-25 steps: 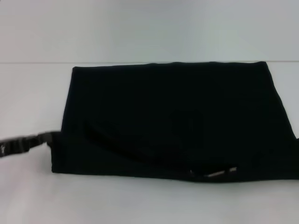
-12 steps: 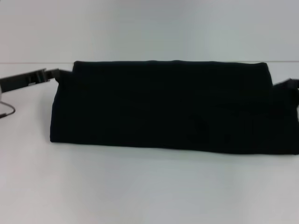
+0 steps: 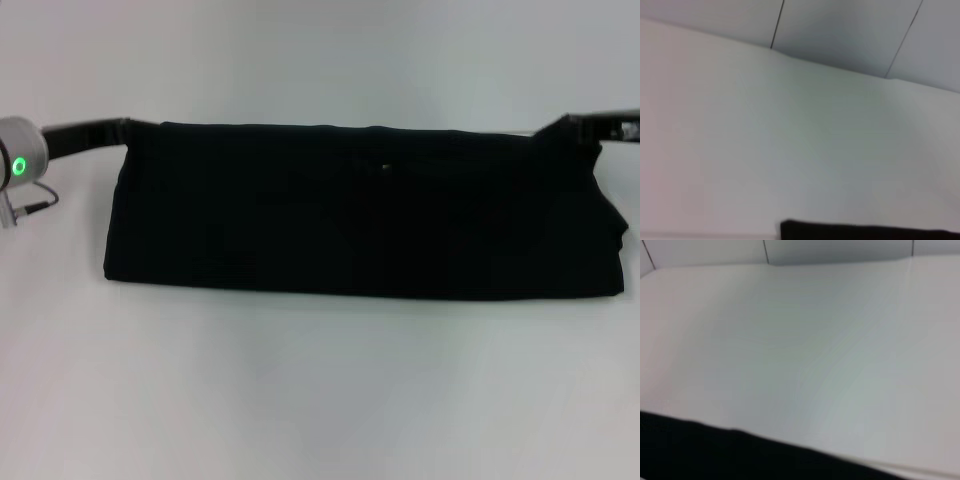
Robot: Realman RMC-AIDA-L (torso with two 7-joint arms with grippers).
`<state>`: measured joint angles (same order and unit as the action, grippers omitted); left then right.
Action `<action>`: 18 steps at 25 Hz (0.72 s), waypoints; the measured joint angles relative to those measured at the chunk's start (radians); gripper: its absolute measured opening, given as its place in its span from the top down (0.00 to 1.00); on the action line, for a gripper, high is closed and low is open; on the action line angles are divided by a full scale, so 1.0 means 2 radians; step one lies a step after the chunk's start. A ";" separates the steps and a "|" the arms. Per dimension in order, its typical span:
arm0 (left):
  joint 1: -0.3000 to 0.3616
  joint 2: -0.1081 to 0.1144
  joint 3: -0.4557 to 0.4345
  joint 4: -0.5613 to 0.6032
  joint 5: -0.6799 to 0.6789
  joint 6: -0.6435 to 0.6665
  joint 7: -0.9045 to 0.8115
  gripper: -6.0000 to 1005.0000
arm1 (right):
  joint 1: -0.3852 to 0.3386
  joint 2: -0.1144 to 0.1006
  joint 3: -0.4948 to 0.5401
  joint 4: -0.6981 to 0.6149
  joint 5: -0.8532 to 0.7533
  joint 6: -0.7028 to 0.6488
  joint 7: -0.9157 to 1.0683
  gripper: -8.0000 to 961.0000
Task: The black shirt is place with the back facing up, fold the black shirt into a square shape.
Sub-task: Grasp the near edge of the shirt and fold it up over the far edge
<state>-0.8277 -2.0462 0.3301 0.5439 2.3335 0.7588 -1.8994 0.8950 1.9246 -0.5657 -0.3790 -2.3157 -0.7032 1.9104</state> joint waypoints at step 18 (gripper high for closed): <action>-0.049 0.009 0.007 -0.032 -0.007 -0.134 0.033 0.85 | 0.026 0.002 0.000 0.009 0.026 0.072 -0.011 0.96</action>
<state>-0.9258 -2.0277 0.3438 0.4802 2.3203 0.4906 -1.8337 0.9475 1.9289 -0.5666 -0.3603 -2.2633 -0.5595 1.8883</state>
